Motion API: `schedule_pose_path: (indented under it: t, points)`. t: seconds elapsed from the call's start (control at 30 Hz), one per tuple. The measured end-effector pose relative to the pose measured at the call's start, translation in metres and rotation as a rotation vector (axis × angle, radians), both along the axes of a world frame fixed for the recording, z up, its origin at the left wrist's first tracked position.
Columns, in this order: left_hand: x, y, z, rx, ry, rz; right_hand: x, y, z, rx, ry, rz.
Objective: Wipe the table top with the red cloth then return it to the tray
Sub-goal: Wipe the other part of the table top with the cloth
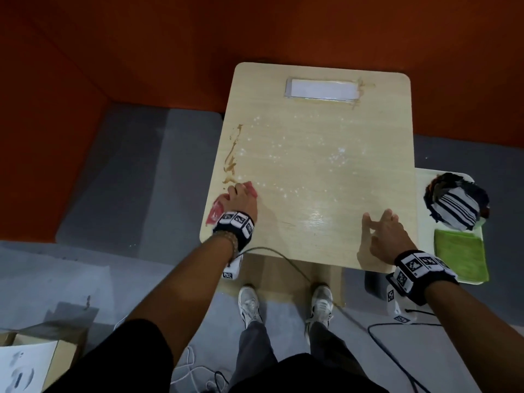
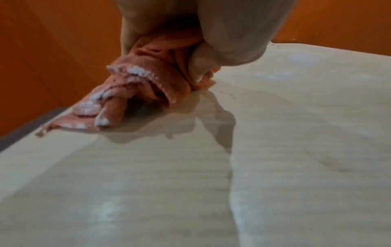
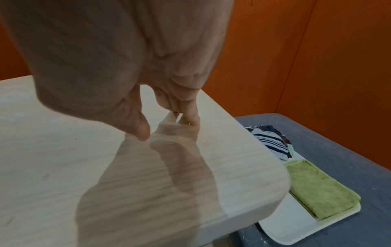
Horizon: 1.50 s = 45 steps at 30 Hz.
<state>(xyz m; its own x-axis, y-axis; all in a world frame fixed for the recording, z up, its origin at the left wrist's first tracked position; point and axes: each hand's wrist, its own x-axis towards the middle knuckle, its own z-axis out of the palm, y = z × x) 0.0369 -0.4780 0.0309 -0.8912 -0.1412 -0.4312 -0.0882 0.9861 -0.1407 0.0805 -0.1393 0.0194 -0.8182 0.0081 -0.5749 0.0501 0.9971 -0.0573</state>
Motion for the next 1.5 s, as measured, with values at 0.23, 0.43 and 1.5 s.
schedule_pose_path:
  t: [0.23, 0.43, 1.5]
  points:
    - [0.062, 0.052, -0.001, 0.065, -0.072, -0.116, 0.000, 0.000, 0.003, -0.005, -0.022, -0.010]
    - [0.056, 0.025, -0.009, 0.141, -0.050, -0.230, 0.000, 0.003, 0.000, -0.003, -0.010, 0.020]
    - [0.081, 0.028, -0.018, 0.139, -0.072, -0.192, 0.002, 0.002, 0.000, -0.014, -0.041, 0.007]
